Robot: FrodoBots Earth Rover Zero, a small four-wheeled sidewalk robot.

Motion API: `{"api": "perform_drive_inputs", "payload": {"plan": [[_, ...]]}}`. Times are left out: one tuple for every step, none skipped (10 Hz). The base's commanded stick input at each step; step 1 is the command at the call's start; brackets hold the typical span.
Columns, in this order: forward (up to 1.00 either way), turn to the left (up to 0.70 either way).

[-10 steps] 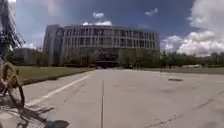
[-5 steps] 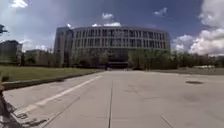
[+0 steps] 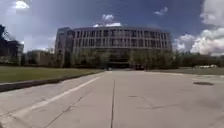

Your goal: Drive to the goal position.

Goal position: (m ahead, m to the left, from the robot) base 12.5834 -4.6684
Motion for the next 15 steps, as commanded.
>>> {"api": "perform_drive_inputs", "payload": {"plan": [[1.00,0.00],[1.00,0.00],[1.00,0.00],[1.00,0.00],[1.00,0.00],[1.00,0.00],[1.00,0.00],[1.00,0.00],[1.00,0.00],[1.00,0.00],[1.00,0.00],[1.00,0.00],[1.00,0.00],[1.00,0.00],[1.00,0.00]]}}
